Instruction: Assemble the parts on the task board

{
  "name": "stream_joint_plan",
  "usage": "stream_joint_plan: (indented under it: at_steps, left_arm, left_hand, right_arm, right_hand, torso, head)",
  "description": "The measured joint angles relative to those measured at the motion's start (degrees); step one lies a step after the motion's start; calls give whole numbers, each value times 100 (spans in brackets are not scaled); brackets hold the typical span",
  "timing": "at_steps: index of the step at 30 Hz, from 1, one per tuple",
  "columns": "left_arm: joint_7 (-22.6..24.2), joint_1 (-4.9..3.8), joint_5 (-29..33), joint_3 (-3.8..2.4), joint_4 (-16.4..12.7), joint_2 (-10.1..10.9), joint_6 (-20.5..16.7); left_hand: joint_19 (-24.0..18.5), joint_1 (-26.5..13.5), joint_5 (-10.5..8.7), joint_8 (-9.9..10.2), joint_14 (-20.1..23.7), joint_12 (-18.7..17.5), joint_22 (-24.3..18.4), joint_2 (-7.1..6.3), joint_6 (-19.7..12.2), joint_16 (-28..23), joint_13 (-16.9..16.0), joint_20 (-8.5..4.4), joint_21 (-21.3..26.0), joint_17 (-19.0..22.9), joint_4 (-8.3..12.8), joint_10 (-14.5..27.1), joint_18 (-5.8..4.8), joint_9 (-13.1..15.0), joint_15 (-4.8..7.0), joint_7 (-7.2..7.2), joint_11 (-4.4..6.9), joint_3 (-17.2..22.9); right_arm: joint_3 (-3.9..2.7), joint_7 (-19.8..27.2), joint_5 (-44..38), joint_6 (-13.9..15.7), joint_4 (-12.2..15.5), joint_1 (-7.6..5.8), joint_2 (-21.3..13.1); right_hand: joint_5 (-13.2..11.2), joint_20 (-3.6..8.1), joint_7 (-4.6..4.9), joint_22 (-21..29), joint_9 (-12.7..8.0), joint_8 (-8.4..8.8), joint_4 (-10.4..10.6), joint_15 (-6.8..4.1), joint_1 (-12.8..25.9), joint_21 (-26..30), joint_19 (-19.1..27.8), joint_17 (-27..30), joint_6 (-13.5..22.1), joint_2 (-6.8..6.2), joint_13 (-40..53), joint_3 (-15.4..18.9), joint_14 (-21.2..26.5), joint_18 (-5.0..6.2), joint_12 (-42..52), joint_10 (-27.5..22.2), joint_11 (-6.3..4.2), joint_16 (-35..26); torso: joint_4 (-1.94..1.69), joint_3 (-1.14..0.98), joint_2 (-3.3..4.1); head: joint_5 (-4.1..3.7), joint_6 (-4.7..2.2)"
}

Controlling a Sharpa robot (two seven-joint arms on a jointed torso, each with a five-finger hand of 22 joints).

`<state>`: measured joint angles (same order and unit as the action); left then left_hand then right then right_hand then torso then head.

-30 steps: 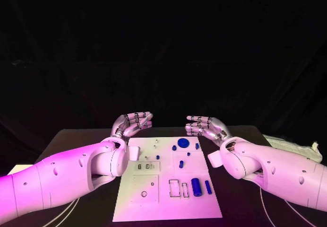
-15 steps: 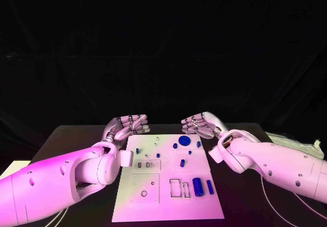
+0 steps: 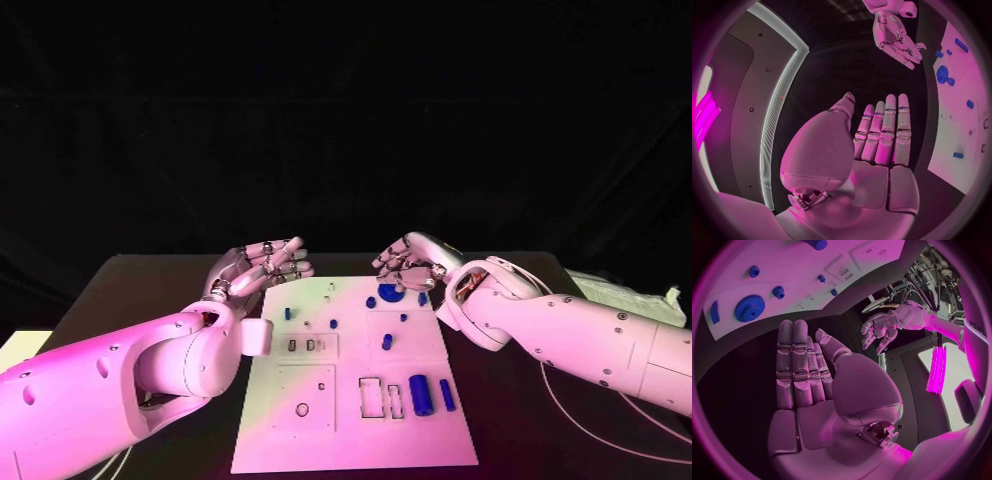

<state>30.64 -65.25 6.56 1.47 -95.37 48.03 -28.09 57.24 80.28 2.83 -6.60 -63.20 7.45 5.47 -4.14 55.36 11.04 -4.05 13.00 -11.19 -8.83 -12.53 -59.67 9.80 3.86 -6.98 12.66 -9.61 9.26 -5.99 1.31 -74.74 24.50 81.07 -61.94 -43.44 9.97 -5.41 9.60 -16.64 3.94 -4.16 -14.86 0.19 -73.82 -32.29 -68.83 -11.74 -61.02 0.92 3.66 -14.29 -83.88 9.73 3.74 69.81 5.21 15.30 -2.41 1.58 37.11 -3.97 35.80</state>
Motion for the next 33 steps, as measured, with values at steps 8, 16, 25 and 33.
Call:
stream_joint_plan:
  at_steps: [8,16,25,33]
  left_arm:
    - [-23,-12,110,-7,-182,10,114]
    - [-56,-13,162,-15,-302,50,180]
    - [-87,-14,186,-18,-341,62,205]
    - [-117,-14,194,-18,-343,57,213]
  left_hand:
    - [0,0,0,0,0,0,-5,0,0,0,0,0,0,-7,0,0,0,0,0,0,0,0]
    - [0,0,0,0,0,0,-5,0,0,0,0,0,0,-14,0,0,-1,1,0,0,0,0]
    - [-1,0,0,0,0,0,-10,0,0,0,-1,1,0,-25,16,0,-1,1,0,-1,0,-16]
    - [-1,-23,0,22,0,0,-10,23,-21,0,-1,1,0,-31,31,0,-1,1,0,20,0,-32]
  right_arm:
    - [-4,-593,-1034,-381,-18,-58,92]
    - [-13,-964,-1633,-721,-19,-98,123]
    - [-21,-1153,-1952,-1049,-19,-111,129]
    - [-32,-1238,-2104,-1238,-29,-115,145]
  right_hand:
    - [-101,27,-11,-528,-4,26,207,-9,125,-833,-65,-823,12,-186,-3,-178,-7,0,-11,-364,5,1106]
    - [-143,17,-33,-1457,-4,26,413,-9,81,-1835,10,-1474,34,-337,-1,-351,-6,0,-11,-496,18,1966]
    - [-160,-3,-43,-1866,-4,26,534,-9,73,-2230,31,-1675,25,-405,-1,-406,-6,0,-11,-528,27,2201]
    - [-201,-3,-73,-2110,-4,26,602,-9,73,-2430,30,-1793,-5,-405,-1,-446,-6,0,-11,-547,7,2362]
  torso:
    - [-91,23,185]
    - [-175,44,326]
    - [-226,61,447]
    - [-229,65,531]
  head:
    - [-73,-58]
    - [-139,-30]
    - [-168,-28]
    - [-187,-74]
